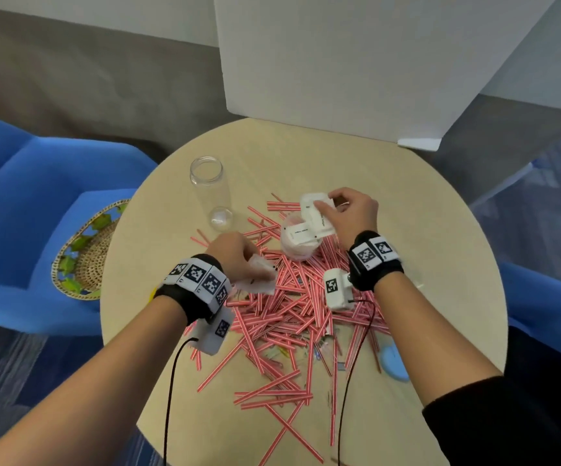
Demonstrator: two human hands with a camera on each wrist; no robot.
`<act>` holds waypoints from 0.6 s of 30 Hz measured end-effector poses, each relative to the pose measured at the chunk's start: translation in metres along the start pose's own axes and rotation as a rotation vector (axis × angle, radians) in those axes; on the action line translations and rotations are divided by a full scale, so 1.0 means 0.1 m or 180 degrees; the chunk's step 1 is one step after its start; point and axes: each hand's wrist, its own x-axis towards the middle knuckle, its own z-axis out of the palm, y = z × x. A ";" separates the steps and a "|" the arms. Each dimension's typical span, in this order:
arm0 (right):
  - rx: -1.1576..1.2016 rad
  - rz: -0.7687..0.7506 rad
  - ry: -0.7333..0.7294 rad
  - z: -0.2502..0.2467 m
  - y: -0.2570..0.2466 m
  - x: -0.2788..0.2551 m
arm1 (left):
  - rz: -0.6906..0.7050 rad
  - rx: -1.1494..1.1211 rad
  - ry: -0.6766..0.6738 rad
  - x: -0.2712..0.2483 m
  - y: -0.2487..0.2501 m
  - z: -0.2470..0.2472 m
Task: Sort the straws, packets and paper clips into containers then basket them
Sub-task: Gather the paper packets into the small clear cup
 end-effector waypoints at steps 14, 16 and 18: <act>-0.1220 -0.0144 -0.1371 0.23 0.07 0.23 | -0.0344 -0.1969 0.1181 0.60 0.30 0.01; -0.0968 0.0057 -0.1530 0.19 0.10 0.19 | -0.0331 -0.1876 0.1254 0.63 0.34 0.04; -0.0758 0.0199 -0.1794 0.12 0.12 0.18 | -0.0331 -0.1728 0.1283 0.66 0.38 0.06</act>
